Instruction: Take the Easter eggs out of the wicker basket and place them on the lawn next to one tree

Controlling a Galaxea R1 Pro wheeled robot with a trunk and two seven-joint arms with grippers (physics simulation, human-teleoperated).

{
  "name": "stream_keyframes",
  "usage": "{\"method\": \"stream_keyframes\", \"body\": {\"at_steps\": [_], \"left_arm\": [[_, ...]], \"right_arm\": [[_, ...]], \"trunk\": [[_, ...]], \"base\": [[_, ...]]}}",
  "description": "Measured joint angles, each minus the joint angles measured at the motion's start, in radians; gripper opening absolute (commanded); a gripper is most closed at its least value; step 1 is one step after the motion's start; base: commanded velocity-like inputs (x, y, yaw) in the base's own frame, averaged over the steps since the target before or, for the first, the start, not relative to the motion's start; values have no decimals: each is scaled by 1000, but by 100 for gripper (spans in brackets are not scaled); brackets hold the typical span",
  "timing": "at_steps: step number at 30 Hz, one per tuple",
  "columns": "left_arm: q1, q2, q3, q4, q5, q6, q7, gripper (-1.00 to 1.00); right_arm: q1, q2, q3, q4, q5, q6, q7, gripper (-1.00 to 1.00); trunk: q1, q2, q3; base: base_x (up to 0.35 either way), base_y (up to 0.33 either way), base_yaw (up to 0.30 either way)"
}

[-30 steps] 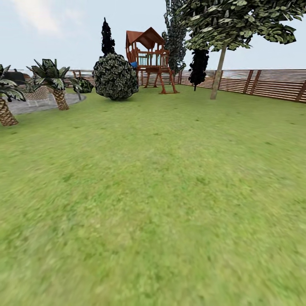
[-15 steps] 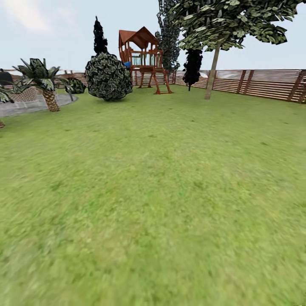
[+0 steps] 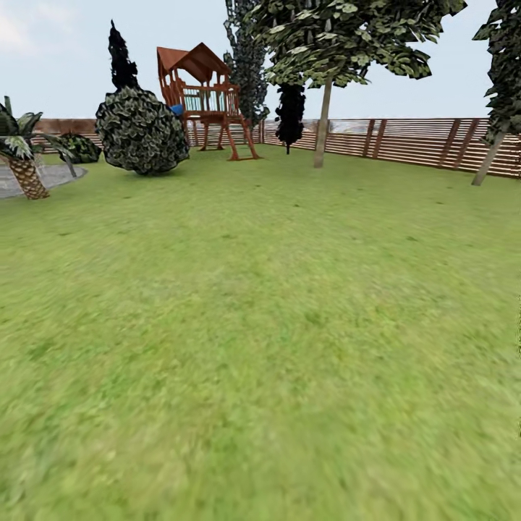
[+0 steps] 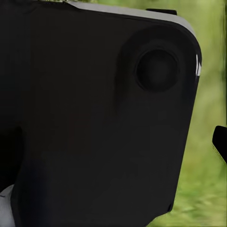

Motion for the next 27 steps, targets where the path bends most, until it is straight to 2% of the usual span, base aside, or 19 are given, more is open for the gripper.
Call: {"method": "stream_keyframes", "body": {"at_steps": [5,16,27], "left_arm": [[-1,0,0,-1,0,0,0,100],[-1,0,0,-1,0,0,0,100],[-1,0,0,-1,0,0,0,100]], "right_arm": [[0,0,1,0,1,-1,0,100],[0,3,5,1,3,-1,-1,100],[0,-2,5,-2,3,-1,-1,100]], "trunk": [[0,0,0],[0,0,0],[0,0,0]], "base": [[317,0,19],[317,0,255],[318,0,29]]}}
